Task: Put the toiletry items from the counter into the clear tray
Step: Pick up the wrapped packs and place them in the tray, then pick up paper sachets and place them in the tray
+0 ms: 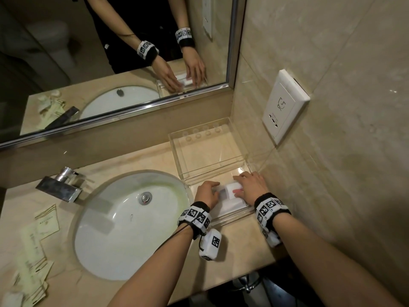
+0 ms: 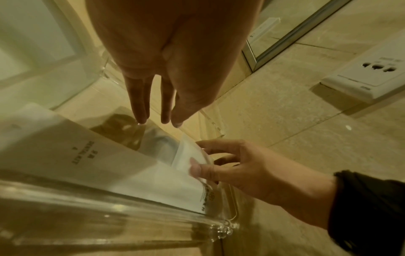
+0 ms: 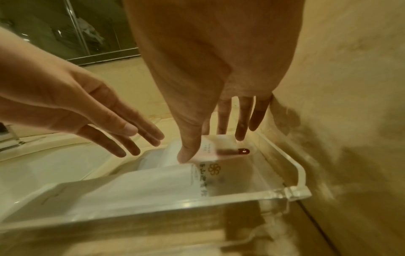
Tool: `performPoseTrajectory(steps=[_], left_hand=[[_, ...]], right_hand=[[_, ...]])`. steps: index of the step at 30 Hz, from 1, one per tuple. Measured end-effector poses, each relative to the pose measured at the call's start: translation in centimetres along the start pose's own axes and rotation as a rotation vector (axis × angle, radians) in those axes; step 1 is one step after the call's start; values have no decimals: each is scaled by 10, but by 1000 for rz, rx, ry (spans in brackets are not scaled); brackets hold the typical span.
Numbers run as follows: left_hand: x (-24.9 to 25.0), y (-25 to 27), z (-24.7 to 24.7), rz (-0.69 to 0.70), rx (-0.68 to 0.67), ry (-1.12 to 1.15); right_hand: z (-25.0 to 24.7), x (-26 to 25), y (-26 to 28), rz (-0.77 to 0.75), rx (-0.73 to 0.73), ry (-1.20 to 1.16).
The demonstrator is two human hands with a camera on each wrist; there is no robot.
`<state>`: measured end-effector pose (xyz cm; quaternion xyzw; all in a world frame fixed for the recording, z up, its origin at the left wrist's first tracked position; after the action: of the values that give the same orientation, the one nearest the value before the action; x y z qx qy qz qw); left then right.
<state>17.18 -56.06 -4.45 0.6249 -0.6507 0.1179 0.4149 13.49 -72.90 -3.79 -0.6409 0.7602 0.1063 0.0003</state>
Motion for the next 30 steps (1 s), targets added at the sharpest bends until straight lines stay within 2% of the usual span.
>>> performPoseTrajectory(steps=[10, 16, 22, 30], left_hand=[[-3, 0, -10, 18, 25, -21], [-11, 11, -48, 86, 189, 102], [-57, 35, -130, 11, 370, 245], [-178, 101, -242, -248, 645, 363]], right_hand=[[-9, -6, 2, 35, 4, -56], [-30, -39, -1, 46, 164, -279], [-47, -131, -13, -80, 190, -541], [-36, -310, -9, -372, 2, -641]])
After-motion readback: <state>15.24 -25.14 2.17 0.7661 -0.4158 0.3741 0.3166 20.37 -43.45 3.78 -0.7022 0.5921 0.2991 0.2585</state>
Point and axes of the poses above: each hand's wrist, its own y-axis away from the middle knuckle, its own z-axis out of the palm, x = y × z, the point moved 2 cm from there along -y, towards the middle knuckle, and after that the axes turned 12 degrees about x, right-handed, at the moved point
